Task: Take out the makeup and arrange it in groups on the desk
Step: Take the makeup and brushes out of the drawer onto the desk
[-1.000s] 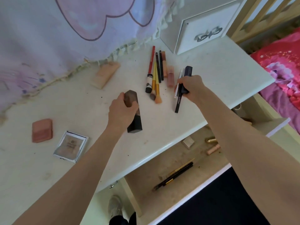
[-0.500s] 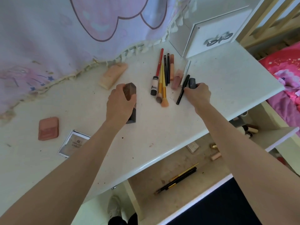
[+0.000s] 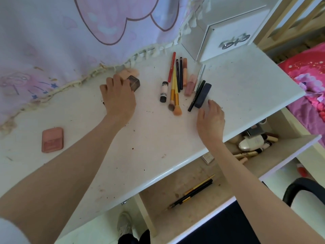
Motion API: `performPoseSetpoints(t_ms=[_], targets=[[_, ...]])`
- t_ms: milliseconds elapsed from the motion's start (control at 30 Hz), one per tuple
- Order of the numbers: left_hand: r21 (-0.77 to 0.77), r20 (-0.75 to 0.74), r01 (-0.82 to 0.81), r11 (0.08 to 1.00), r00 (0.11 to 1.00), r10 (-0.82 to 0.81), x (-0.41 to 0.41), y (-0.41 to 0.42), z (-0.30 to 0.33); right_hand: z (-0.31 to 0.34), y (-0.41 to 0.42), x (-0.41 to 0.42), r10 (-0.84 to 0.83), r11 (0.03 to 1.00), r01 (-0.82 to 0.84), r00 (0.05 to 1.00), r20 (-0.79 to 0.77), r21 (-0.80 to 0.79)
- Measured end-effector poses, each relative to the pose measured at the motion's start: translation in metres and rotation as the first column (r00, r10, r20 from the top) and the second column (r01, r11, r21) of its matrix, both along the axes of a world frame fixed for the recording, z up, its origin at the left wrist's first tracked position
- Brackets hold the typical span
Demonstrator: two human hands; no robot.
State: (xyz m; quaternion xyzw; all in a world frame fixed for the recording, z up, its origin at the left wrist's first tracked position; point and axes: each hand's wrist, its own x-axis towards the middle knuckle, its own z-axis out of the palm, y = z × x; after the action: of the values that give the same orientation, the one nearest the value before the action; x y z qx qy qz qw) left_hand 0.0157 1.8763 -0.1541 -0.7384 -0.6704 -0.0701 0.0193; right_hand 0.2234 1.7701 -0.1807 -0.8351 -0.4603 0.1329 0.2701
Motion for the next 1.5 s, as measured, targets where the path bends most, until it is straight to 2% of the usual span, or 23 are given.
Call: performPoseSetpoints(t_ms=[100, 167, 267, 367, 467, 533, 633, 700, 733, 767, 867, 933, 1000, 1100, 1233, 1367, 1500], targets=[[0.013, 0.025, 0.057, 0.998, 0.998, -0.057, 0.001, -0.022, -0.008, -0.014, -0.021, -0.001, 0.126, 0.99, -0.114, 0.978, 0.165, -0.082], [0.025, 0.108, 0.114, 0.993, 0.987, -0.116, 0.003, -0.046, -0.013, -0.02, -0.036, -0.003, 0.196, 0.973, -0.156, 0.947, 0.254, -0.168], [-0.084, 0.18, 0.197, 0.977, 0.967, -0.18, 0.01, -0.093, -0.024, -0.02, -0.062, -0.008, 0.261, 0.953, -0.194, 0.916, 0.306, -0.233], [-0.159, 0.185, 0.278, 0.948, 0.951, -0.248, 0.01, -0.143, -0.035, -0.016, -0.093, -0.008, 0.339, 0.928, -0.289, 0.917, 0.212, -0.237], [-0.14, 0.176, 0.344, 0.928, 0.931, -0.319, 0.004, -0.18, -0.04, -0.012, -0.138, -0.006, 0.304, 0.944, -0.292, 0.951, 0.063, -0.151], [-0.131, 0.23, 0.372, 0.919, 0.913, -0.336, 0.007, -0.2, -0.038, -0.018, -0.17, 0.0, 0.284, 0.945, -0.264, 0.955, 0.086, -0.191], [-0.088, 0.363, 0.568, 0.818, 0.783, -0.505, 0.018, -0.235, -0.04, -0.03, -0.202, 0.011, 0.418, 0.845, -0.317, 0.894, 0.163, -0.43], [-0.11, 0.455, 0.702, 0.704, 0.665, -0.592, 0.026, -0.255, -0.045, -0.033, -0.207, 0.019, 0.502, 0.812, -0.356, 0.83, 0.243, -0.463], [-0.177, 0.494, 0.728, 0.662, 0.648, -0.58, 0.032, -0.261, -0.048, -0.031, -0.206, 0.024, 0.53, 0.805, -0.375, 0.803, 0.272, -0.46], [-0.271, 0.522, 0.725, 0.633, 0.663, -0.536, 0.038, -0.266, -0.05, -0.029, -0.203, 0.03, 0.552, 0.787, -0.393, 0.794, 0.256, -0.476], [-0.534, 0.537, 0.604, 0.592, 0.783, -0.315, 0.058, -0.262, -0.068, -0.025, -0.189, 0.053, 0.64, 0.657, -0.4, 0.744, 0.191, -0.639], [-0.651, 0.497, 0.534, 0.54, 0.837, -0.228, 0.072, -0.252, -0.081, -0.03, -0.172, 0.071, 0.616, 0.612, -0.341, 0.771, 0.16, -0.714], [-0.695, 0.479, 0.505, 0.512, 0.856, -0.194, 0.083, -0.243, -0.095, -0.04, -0.151, 0.088, 0.563, 0.547, -0.249, 0.816, 0.131, -0.799], [-0.747, 0.417, 0.457, 0.483, 0.888, -0.195, 0.097, -0.238, -0.112, -0.05, -0.125, 0.11, 0.497, 0.543, -0.204, 0.86, 0.115, -0.815], [-0.781, 0.363, 0.418, 0.463, 0.908, -0.207, 0.106, -0.237, -0.125, -0.059, -0.105, 0.124, 0.551, 0.515, -0.17, 0.816, 0.173, -0.84], [-0.839, 0.347, 0.404, 0.365, 0.913, -0.212, 0.111, -0.234, -0.125, -0.07, -0.098, 0.128, 0.6, 0.504, -0.142, 0.767, 0.227, -0.852], [-0.88, 0.328, 0.377, 0.29, 0.922, -0.203, 0.115, -0.229, -0.121, -0.072, -0.092, 0.129, 0.696, 0.374, -0.193, 0.705, 0.137, -0.907]])
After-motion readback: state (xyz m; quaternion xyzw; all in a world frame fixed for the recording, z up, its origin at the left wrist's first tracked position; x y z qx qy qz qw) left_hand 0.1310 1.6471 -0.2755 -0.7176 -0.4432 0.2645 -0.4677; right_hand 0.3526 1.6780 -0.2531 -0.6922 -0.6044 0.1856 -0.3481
